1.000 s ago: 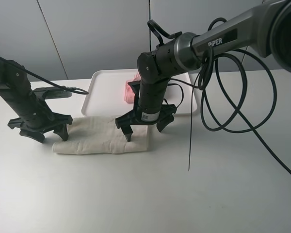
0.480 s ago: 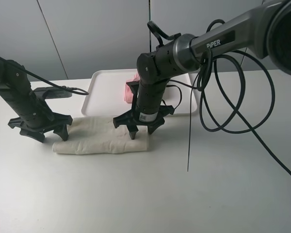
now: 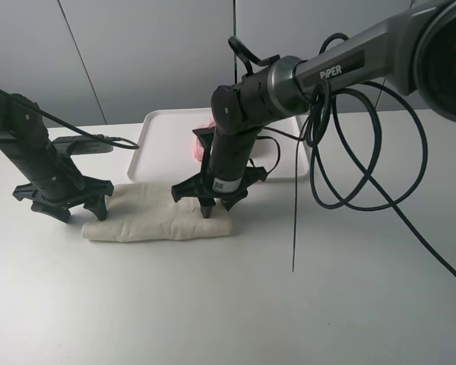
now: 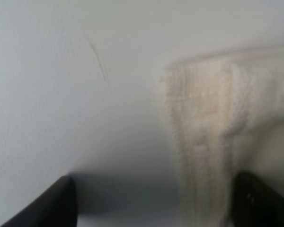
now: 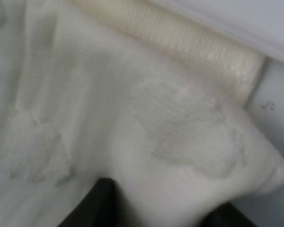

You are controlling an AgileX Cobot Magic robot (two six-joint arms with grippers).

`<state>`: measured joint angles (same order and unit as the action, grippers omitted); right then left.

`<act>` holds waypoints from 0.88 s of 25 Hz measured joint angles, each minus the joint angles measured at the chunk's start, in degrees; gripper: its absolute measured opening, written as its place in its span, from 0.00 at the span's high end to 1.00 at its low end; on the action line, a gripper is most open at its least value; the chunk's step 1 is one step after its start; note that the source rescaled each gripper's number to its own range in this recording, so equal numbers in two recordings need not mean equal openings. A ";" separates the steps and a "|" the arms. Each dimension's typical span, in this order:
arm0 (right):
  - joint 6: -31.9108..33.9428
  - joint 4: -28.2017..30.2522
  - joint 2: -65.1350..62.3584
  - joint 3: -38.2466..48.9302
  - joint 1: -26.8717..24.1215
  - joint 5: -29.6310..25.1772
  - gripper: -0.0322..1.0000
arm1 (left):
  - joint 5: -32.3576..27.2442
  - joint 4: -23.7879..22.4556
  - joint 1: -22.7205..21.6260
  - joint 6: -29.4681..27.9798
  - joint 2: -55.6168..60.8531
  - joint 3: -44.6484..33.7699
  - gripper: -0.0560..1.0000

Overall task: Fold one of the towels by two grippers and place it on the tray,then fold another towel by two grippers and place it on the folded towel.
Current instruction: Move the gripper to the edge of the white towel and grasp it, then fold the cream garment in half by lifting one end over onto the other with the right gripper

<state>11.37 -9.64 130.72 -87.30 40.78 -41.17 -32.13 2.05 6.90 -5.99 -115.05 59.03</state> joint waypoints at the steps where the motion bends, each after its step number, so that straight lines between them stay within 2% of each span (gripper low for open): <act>1: -0.13 0.00 0.07 0.00 0.27 0.20 0.62 | 0.00 0.00 0.00 0.00 0.00 0.00 0.13; 5: -0.55 -0.42 0.22 0.00 0.50 0.59 0.91 | 0.00 0.00 0.00 0.00 0.00 0.00 0.13; 6: -0.67 -0.42 0.22 0.00 0.50 0.59 0.92 | 0.00 0.00 0.00 0.00 0.00 0.00 0.13; 16: -1.40 -1.26 0.22 0.00 0.50 0.68 0.92 | 0.04 0.00 0.00 0.11 0.00 0.00 0.13; 22: -3.62 -5.05 -2.15 0.18 0.50 0.34 0.92 | 0.04 0.00 0.00 0.11 0.00 0.00 0.13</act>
<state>7.75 -14.70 128.57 -87.12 41.28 -40.83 -32.10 2.05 6.90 -5.88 -115.05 59.03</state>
